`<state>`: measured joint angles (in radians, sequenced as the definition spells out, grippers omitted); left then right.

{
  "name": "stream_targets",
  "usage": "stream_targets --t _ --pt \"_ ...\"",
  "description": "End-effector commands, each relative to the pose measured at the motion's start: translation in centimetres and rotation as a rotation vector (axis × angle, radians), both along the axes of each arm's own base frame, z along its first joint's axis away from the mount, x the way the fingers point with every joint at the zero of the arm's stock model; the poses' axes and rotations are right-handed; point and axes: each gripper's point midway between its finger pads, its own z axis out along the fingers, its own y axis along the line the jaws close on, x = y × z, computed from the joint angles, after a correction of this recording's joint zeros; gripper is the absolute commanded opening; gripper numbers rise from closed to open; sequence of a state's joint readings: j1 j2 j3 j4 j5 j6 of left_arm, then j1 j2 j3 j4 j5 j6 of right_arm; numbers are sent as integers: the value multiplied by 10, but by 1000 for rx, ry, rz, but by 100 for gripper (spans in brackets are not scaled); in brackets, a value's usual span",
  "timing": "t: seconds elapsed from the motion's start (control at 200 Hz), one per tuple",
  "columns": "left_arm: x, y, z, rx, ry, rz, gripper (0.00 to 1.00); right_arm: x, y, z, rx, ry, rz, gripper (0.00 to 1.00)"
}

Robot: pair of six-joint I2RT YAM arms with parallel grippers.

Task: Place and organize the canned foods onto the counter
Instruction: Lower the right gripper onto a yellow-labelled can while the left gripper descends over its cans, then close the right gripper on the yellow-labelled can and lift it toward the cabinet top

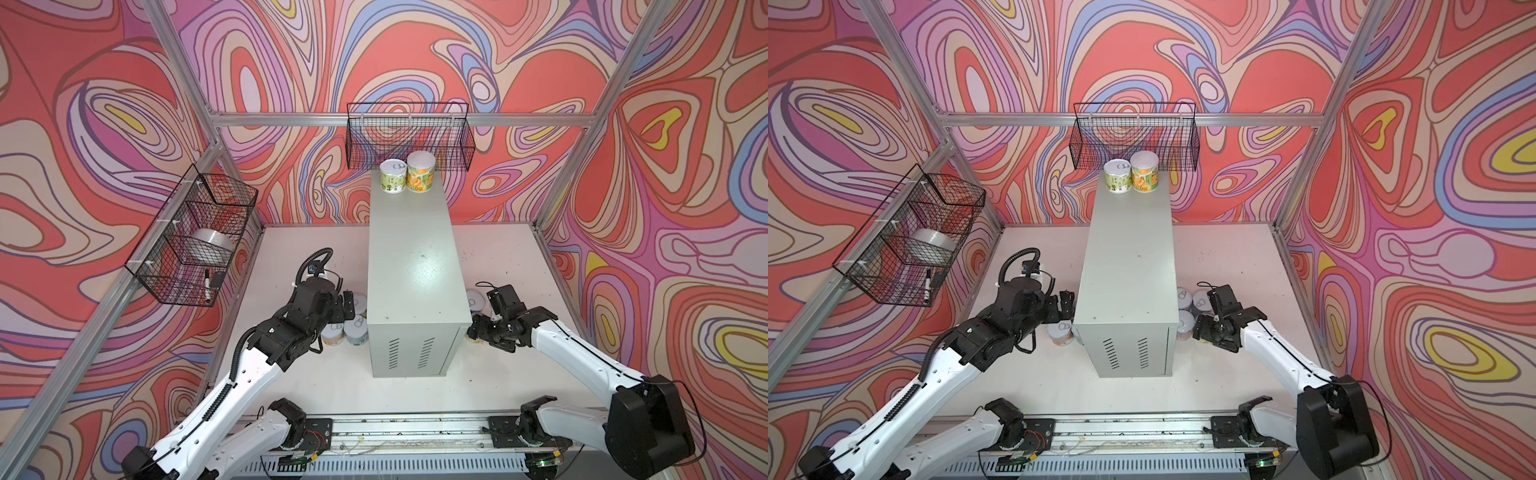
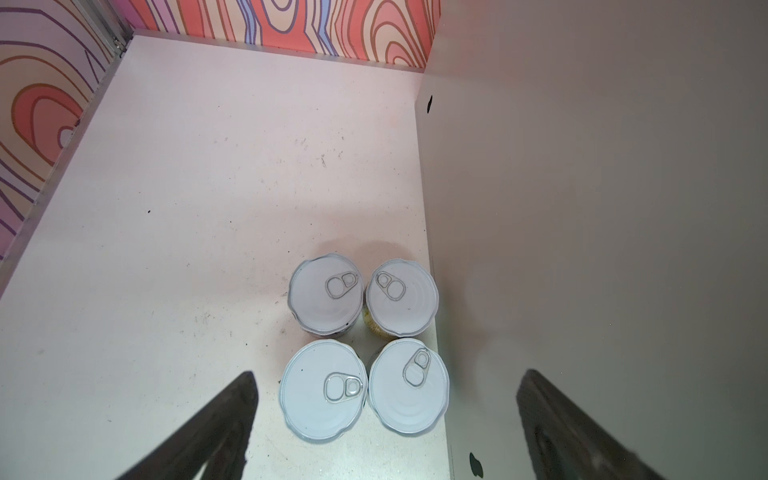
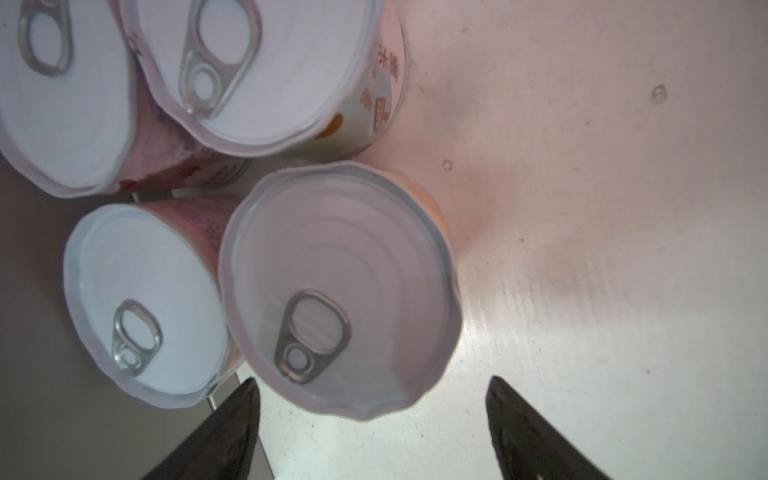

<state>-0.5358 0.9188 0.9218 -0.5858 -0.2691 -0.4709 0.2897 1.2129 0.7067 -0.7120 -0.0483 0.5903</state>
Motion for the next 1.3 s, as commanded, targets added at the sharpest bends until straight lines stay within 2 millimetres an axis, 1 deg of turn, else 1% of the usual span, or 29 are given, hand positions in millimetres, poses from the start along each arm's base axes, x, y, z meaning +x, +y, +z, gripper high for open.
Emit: stream_targets --t 0.0,0.275,0.451,0.566,0.671,0.921,1.052,1.122,1.212,1.292 --pt "2 -1 1 9 -13 -5 98 9 -6 -2 -32 -29 -30 87" --pt "3 -1 -2 9 -8 -5 98 32 -11 -9 -97 -47 -41 88" --pt "5 -3 -6 3 -2 -7 97 45 -19 -7 -159 -75 -47 89" --pt "5 -7 -9 -18 -1 -14 97 52 -22 -9 -199 -80 -26 89" --pt "6 -11 -12 -51 -7 -16 97 54 -25 -16 -225 -72 -20 89" --pt "7 -16 -18 -79 2 -25 96 56 -22 -29 -211 -59 -16 87" --pt "9 -19 -19 -94 0 -27 96 55 -18 -38 -196 -38 -10 83" --pt "9 -20 -20 -96 3 -32 96 52 -17 -45 -193 -15 -4 83" --pt "9 -19 -20 -89 5 -32 96 51 -17 -46 -190 -10 -3 82" --pt "9 -19 -20 -86 3 -32 96 52 -16 -44 -186 -15 -1 75"
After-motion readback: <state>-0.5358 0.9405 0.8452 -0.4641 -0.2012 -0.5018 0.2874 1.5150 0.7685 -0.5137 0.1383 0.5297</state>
